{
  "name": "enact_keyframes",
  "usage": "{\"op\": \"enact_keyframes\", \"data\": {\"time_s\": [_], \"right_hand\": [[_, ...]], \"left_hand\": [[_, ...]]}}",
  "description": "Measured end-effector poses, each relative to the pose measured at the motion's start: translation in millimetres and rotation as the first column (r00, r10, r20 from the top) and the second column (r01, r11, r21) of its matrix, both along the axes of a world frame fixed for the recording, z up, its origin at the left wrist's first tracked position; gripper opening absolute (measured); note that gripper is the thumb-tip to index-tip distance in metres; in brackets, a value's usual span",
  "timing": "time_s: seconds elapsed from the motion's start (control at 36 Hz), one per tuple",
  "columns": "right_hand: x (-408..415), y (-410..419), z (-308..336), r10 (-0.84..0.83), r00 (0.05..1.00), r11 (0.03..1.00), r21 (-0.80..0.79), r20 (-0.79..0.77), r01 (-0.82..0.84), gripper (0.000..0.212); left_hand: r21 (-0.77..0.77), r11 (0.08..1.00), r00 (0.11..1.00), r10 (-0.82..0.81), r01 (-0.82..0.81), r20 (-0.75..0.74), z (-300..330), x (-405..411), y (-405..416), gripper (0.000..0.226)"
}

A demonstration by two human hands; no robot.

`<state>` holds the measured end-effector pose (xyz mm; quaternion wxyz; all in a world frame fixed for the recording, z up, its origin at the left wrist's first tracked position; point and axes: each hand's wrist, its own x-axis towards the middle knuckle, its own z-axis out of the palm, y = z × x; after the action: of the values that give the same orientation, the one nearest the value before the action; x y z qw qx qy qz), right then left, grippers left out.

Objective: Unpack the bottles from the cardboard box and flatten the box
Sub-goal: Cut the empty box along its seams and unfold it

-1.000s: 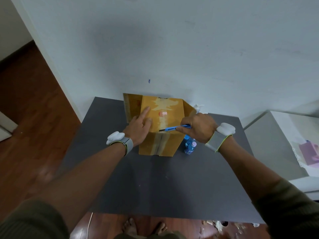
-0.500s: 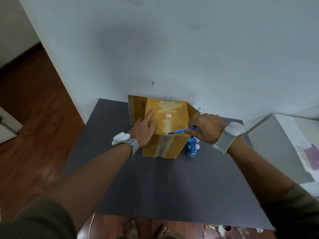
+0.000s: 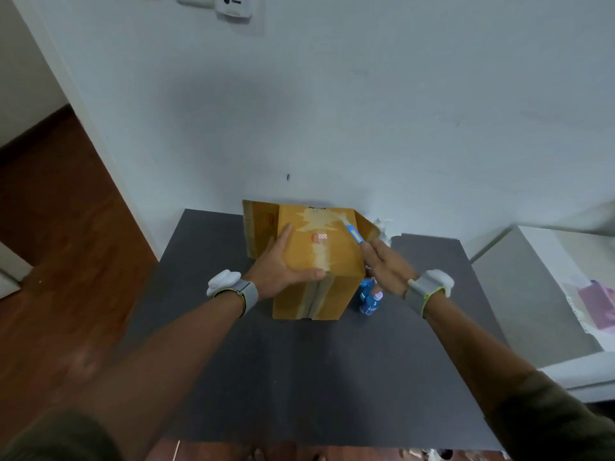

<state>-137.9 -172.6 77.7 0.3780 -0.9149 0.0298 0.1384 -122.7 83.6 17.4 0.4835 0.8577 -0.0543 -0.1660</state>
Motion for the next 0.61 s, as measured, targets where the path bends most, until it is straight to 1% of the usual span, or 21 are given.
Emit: {"op": "enact_keyframes", "data": {"time_s": [0.06, 0.11, 0.22, 0.31, 0.36, 0.42, 0.5, 0.56, 0.61], "right_hand": [[-2, 9, -3, -0.027, 0.999, 1.0, -0.01, 0.028, 0.028, 0.039], [-3, 15, -1, -0.05, 0.997, 0.998, -0.021, 0.057, 0.052, 0.04], [4, 17, 9, -0.06, 0.987, 0.998, 0.003, 0.149, 0.061, 0.04], [12, 19, 24, -0.094, 0.969, 0.995, 0.033, 0.23, 0.089, 0.038], [18, 19, 29, -0.104, 0.956, 0.994, 0.011, 0.274, 0.105, 0.037], [24, 23, 34, -0.134, 0.945, 0.991, 0.034, 0.298, 0.129, 0.036], [36, 28, 26, -0.177, 0.937, 0.984, 0.078, 0.302, 0.161, 0.03], [43, 31, 16, -0.177, 0.933, 0.984, 0.055, 0.314, 0.168, 0.026], [46, 40, 7, -0.18, 0.923, 0.982, 0.01, 0.341, 0.188, 0.026]], "left_hand": [[0.036, 0.999, 0.999, -0.036, 0.035, 0.013, 0, 1, 2, 0.143], [0.058, 0.998, 0.997, -0.043, 0.039, 0.064, -2, 2, 5, 0.14], [0.025, 1.0, 0.988, -0.005, 0.001, 0.153, 4, 7, 11, 0.111], [0.072, 0.996, 0.975, 0.029, -0.045, 0.22, 16, 17, 16, 0.094], [0.124, 0.989, 0.975, 0.057, -0.085, 0.214, 27, 26, 18, 0.089], [0.164, 0.98, 0.969, 0.072, -0.113, 0.236, 40, 34, 20, 0.084], [0.152, 0.981, 0.964, 0.077, -0.118, 0.254, 55, 44, 20, 0.076], [0.144, 0.984, 0.973, 0.076, -0.109, 0.218, 58, 49, 20, 0.068], [0.145, 0.985, 0.985, 0.074, -0.096, 0.153, 56, 54, 23, 0.064]]}}
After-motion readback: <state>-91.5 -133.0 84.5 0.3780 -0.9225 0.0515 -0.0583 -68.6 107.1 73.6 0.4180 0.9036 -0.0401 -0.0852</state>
